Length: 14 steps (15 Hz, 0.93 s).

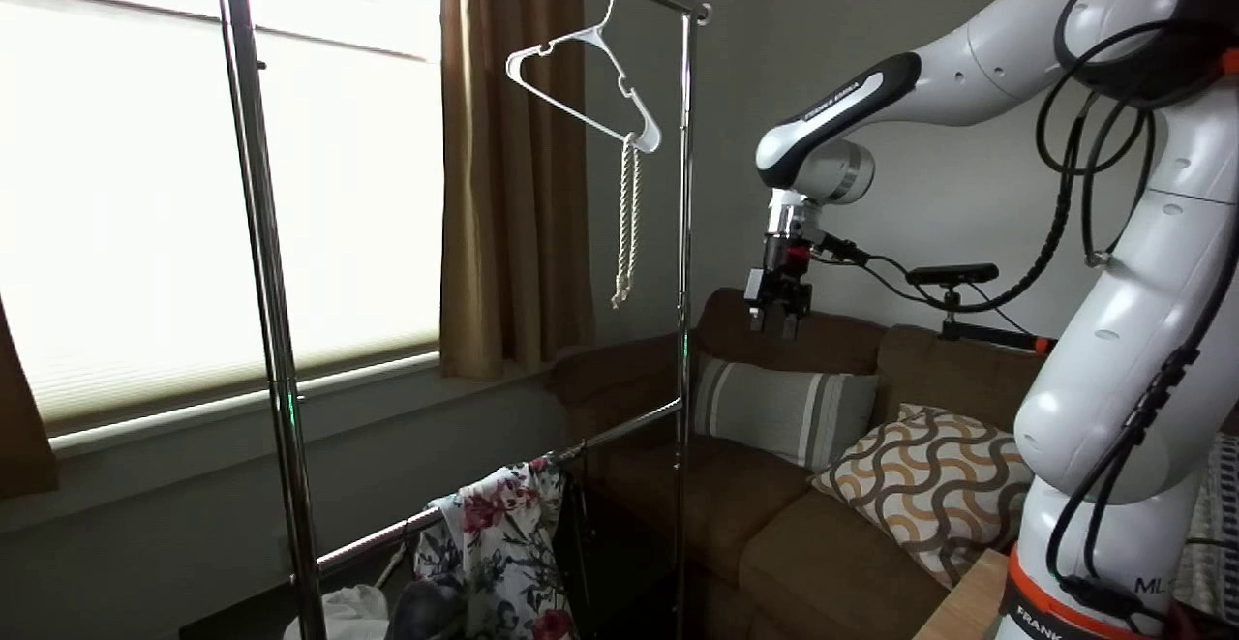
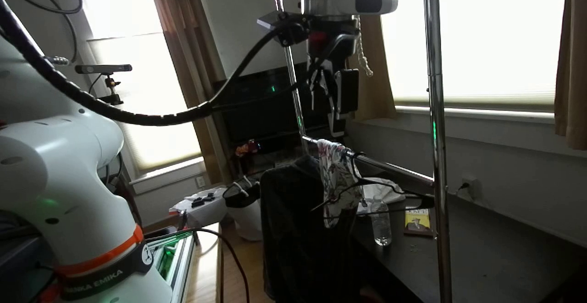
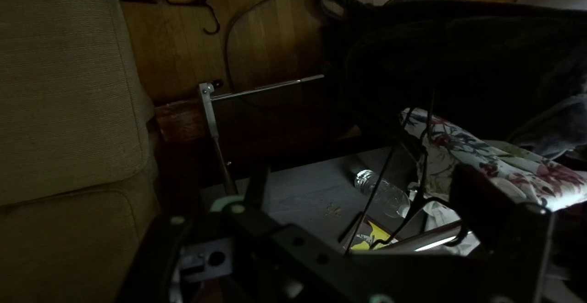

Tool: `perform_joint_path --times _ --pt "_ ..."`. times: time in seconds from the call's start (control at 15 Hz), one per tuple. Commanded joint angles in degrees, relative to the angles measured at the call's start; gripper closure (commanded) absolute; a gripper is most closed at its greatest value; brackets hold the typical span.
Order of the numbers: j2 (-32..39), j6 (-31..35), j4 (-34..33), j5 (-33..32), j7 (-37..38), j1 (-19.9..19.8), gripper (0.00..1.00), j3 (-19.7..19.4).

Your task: Pick up the black coat hanger and hang it on the top rail

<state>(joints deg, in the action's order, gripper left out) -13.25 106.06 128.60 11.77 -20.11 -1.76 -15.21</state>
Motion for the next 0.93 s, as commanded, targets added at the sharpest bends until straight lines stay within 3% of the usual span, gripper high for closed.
perform_joint_path --times 0.0,0.2,0.33,0.53,0.6,0.87 --pt "11.27 -2.53 -8.76 7.87 1.27 -0.05 0.00 2.12" --pt "17.39 -2.61 -14.05 12.50 2.54 0.00 0.00 5.98" --pt "18.25 -0.89 -13.72 10.73 3.57 0.73 0.00 9.35" --pt "13.78 1.79 -5.83 10.82 2.90 1.42 0.00 12.82" --pt "17.63 -0.19 -11.17 10.63 2.48 0.35 0.00 12.52" --pt "15.83 0.34 -8.27 10.67 2.54 0.95 0.00 13.48"
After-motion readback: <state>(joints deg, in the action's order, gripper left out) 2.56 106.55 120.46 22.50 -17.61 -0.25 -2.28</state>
